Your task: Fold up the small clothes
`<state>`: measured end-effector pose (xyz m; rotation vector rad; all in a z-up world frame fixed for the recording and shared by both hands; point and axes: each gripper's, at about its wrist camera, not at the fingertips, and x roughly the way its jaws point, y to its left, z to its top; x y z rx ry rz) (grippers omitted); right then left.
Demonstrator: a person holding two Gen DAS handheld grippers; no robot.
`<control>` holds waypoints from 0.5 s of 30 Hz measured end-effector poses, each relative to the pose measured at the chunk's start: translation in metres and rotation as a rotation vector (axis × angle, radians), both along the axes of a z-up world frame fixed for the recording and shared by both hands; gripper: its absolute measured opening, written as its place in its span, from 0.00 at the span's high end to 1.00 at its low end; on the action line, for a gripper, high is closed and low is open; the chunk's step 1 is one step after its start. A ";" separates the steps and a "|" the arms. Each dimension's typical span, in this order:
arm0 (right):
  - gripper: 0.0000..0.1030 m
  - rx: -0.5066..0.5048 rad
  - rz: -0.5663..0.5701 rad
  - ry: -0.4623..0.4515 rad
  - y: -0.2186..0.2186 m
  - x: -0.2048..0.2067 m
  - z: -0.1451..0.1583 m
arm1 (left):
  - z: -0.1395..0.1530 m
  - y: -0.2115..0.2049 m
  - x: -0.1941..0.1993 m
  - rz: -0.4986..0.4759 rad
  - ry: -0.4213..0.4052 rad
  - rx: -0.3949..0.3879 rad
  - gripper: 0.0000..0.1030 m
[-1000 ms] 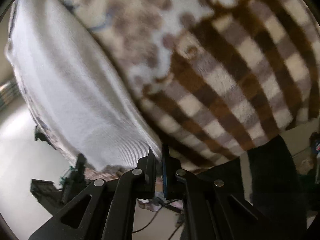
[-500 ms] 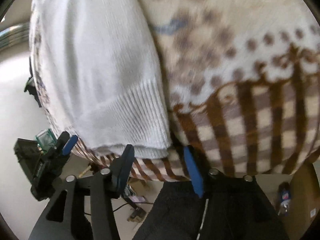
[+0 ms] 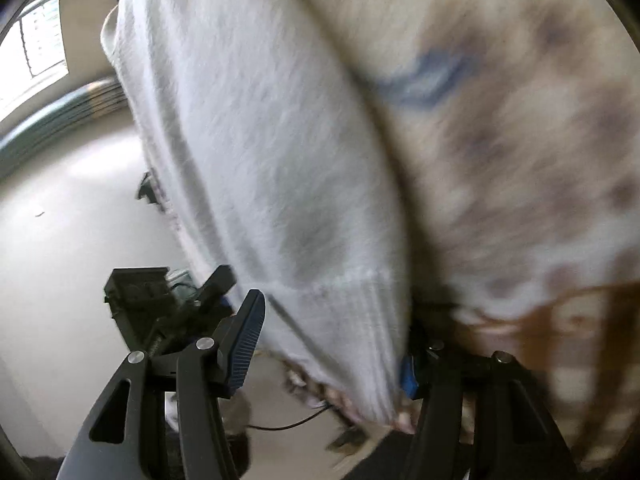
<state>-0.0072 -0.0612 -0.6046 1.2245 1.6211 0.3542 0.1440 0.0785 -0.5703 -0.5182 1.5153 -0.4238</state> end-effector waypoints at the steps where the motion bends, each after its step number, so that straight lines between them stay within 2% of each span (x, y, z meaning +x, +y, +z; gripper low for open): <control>1: 0.57 0.003 0.003 0.004 0.003 0.000 -0.007 | 0.000 -0.006 -0.002 0.007 0.000 -0.012 0.86; 2: 0.73 0.003 0.011 0.017 0.013 -0.001 -0.009 | 0.003 -0.006 -0.004 0.017 -0.004 -0.022 0.86; 3: 0.81 0.002 0.005 0.028 0.019 -0.002 -0.013 | 0.006 -0.006 -0.005 0.021 -0.006 -0.027 0.86; 5: 0.83 -0.004 -0.029 0.050 0.024 0.000 -0.014 | 0.008 -0.006 -0.006 0.016 0.020 0.000 0.86; 7: 0.83 -0.025 -0.017 0.070 0.033 0.000 -0.010 | 0.007 -0.003 -0.003 -0.025 0.056 0.059 0.72; 9: 0.77 -0.093 0.063 0.075 0.043 0.013 -0.006 | 0.019 0.002 0.006 -0.044 0.090 0.120 0.64; 10: 0.64 -0.114 0.093 0.095 0.043 0.018 -0.002 | 0.029 0.009 0.012 -0.045 0.077 0.140 0.58; 11: 0.58 -0.132 0.105 0.112 0.043 0.021 0.003 | 0.044 0.012 0.022 -0.043 0.046 0.148 0.51; 12: 0.56 -0.159 0.101 0.119 0.038 0.026 0.012 | 0.062 0.016 0.037 -0.032 0.005 0.128 0.40; 13: 0.53 -0.179 0.092 0.109 0.030 0.028 0.021 | 0.077 0.018 0.054 -0.012 -0.037 0.113 0.34; 15: 0.43 -0.263 0.057 0.045 0.012 0.050 0.051 | 0.098 0.018 0.095 0.024 -0.098 0.070 0.31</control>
